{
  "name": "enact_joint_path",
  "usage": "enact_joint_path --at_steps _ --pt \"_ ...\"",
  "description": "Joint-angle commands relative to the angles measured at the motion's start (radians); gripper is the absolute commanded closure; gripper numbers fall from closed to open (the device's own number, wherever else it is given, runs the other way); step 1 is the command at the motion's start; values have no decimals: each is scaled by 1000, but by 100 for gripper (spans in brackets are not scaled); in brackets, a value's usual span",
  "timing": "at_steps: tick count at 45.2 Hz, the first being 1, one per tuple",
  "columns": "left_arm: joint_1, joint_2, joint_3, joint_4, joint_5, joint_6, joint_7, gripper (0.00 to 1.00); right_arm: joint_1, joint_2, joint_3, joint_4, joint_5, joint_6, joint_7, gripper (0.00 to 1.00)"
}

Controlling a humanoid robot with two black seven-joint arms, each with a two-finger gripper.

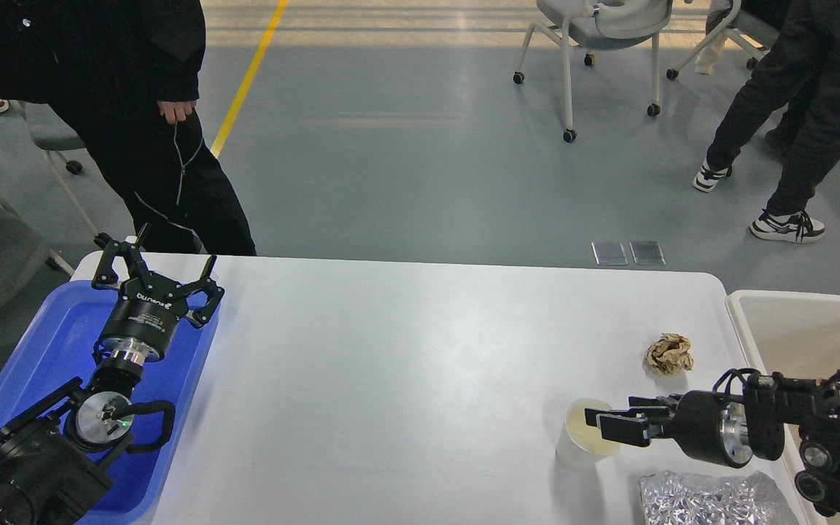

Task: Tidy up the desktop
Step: 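Close the right gripper on the white paper cup, then lift the cup with the right gripper and carry it over the white bin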

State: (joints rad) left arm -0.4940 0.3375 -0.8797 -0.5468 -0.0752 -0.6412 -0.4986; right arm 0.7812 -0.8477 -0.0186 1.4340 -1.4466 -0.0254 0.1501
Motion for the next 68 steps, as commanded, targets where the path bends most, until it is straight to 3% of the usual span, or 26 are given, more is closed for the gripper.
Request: enact_joint_path --at_steps 1,7,10,12,14,16,39,49,68 --pt "0 0 1 -1 0 0 0 0 -25 47 5 -40 -1 -5 3 11" --pt "0 0 1 -1 0 0 0 0 -31 62 3 -52 -6 -7 25 15" --pt "0 0 -1 1 0 0 0 0 -31 64 5 -63 -15 -11 37 27" --pt "0 0 -1 -1 0 0 0 0 -31 72 0 -76 -15 -13 37 48" --pt "0 0 1 1 0 0 0 0 -33 82 -1 -99 -15 -13 37 81" --pt "0 0 1 -1 0 0 0 0 -33 94 -4 -113 -15 -13 37 100" --pt "0 0 1 -1 0 0 0 0 -4 52 6 -112 -1 -39 51 100" --pt "0 0 1 -1 2 0 0 0 79 -63 -7 -34 6 -24 60 100" --pt "0 0 1 1 2 0 0 0 303 -329 -6 151 166 122 57 100"
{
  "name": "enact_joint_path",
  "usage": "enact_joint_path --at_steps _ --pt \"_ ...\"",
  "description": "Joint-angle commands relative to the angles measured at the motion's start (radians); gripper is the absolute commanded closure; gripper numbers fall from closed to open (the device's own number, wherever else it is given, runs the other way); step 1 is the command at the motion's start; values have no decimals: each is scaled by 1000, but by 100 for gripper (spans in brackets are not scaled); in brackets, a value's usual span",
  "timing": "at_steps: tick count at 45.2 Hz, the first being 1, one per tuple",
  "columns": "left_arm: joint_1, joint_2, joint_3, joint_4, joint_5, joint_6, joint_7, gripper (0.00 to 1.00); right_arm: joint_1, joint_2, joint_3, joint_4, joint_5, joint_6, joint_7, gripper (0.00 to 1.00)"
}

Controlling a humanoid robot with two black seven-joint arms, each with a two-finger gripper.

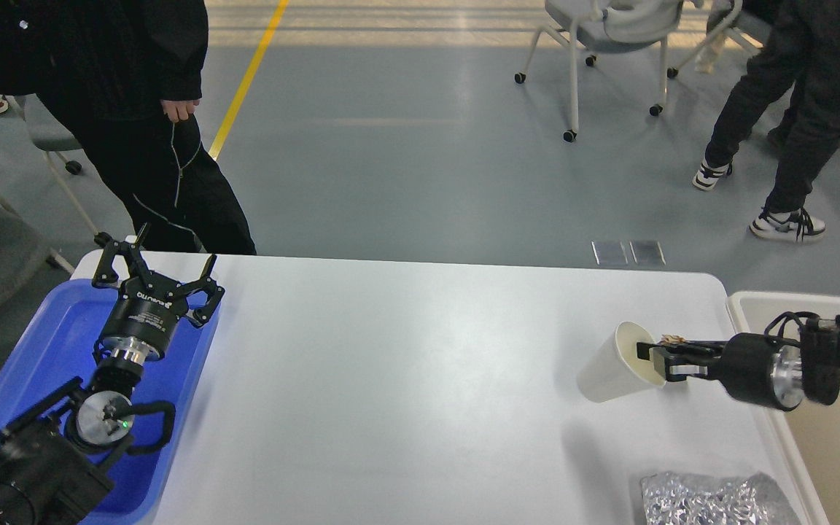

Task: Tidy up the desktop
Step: 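Lift the cup with the right gripper and carry it over the white bin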

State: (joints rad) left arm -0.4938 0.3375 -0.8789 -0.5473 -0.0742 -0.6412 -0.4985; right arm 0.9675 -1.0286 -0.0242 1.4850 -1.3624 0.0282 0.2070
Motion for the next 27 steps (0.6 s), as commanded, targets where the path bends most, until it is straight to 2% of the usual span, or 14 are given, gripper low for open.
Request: enact_joint_path --at_steps 1,13,27 --pt "0 0 0 0 -1 0 0 0 126 -157 0 101 83 78 0 100" --pt "0 0 0 0 -1 0 0 0 243 -258 23 103 85 194 2 100" --pt "0 0 0 1 -1 0 0 0 329 -297 29 104 105 242 2 100"
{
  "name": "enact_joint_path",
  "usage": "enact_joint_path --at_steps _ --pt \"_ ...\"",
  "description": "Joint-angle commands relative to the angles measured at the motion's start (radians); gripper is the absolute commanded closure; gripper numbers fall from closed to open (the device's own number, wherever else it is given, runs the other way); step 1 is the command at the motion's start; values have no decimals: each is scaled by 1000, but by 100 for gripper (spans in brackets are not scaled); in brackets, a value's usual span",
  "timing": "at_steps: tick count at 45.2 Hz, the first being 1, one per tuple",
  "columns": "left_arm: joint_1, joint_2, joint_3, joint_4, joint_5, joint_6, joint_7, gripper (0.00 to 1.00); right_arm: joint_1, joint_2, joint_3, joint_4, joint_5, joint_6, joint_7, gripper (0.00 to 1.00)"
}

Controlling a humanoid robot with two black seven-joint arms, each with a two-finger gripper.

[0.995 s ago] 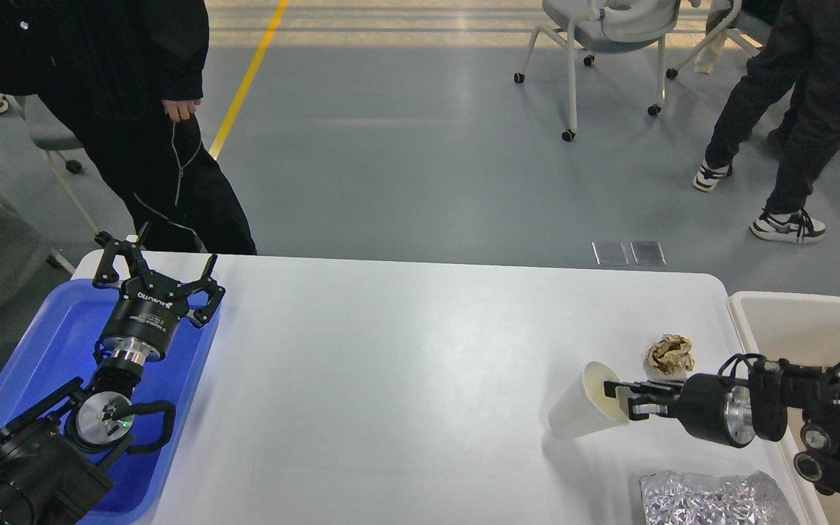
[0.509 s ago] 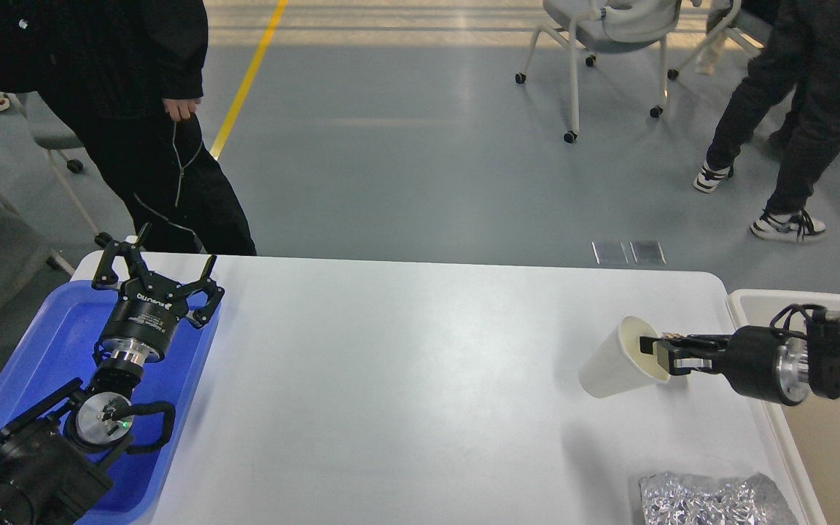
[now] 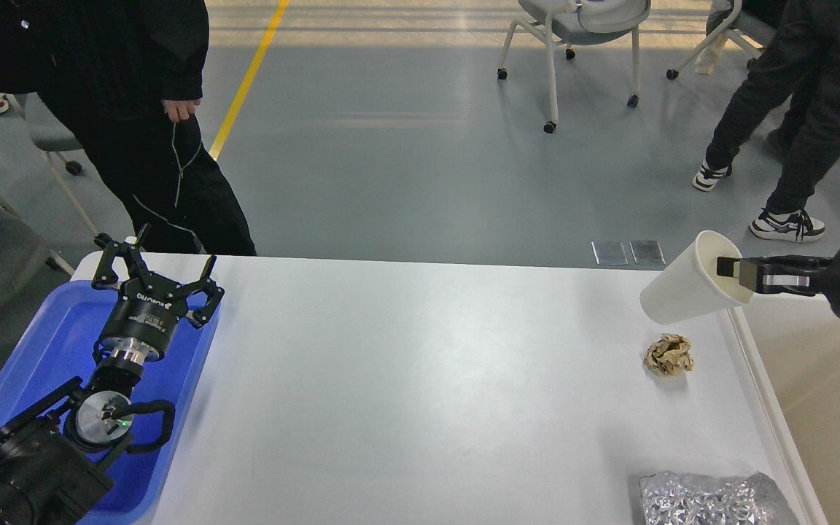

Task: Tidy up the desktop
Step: 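Lift the cup with the right gripper and carry it over the white bin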

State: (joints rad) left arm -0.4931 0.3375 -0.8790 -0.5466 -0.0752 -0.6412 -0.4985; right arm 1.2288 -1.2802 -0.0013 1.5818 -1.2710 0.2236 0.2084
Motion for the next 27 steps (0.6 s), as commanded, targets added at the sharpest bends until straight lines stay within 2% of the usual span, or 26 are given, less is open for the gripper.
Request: enact_joint_path --at_steps 1,16,22,27 --pt "1 0 0 0 0 0 0 0 67 -45 6 9 13 46 0 100" --pt "-1 0 0 0 0 0 0 0 52 -68 -8 -34 15 28 -1 100" --pt "-1 0 0 0 0 0 0 0 -20 -71 -8 -80 91 -52 0 100" --pt "-1 0 0 -1 0 0 0 0 -43 -80 -8 -123 147 -79 0 100"
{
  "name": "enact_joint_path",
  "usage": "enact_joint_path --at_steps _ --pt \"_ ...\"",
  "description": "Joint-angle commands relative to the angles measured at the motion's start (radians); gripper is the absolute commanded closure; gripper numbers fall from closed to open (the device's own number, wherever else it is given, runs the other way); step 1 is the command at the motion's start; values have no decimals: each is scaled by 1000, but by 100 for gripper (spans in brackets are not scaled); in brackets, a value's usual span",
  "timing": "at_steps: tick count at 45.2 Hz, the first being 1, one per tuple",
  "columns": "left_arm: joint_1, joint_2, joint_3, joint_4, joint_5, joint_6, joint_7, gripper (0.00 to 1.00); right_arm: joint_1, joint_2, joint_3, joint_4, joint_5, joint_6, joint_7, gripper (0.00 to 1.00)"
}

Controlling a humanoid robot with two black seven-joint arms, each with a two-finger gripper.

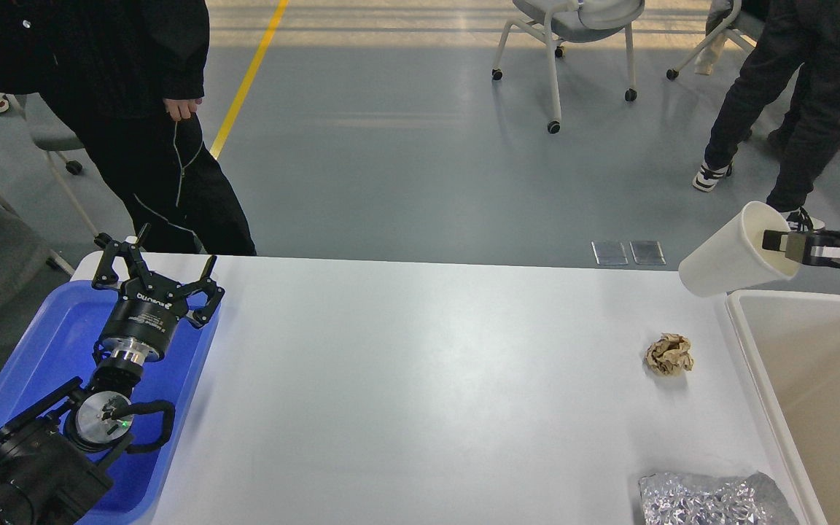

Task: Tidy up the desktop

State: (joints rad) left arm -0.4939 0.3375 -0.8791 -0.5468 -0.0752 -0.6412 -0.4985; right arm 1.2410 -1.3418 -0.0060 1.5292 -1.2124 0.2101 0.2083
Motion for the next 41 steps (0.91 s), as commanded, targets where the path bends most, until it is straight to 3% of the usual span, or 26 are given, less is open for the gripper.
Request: enact_joint_path --at_steps 1,22,32,41 --pt "0 0 0 1 0 0 0 0 -55 -25 -6 -78 99 -69 0 100" --pt "1 0 0 -1 0 0 0 0 -236 -19 -11 -313 454 -167 42 100" --pt "0 0 0 1 0 0 0 0 -393 78 -8 -463 622 -248 46 100" --pt "1 0 0 -1 0 0 0 0 -537 223 6 -679 737 -253 54 100"
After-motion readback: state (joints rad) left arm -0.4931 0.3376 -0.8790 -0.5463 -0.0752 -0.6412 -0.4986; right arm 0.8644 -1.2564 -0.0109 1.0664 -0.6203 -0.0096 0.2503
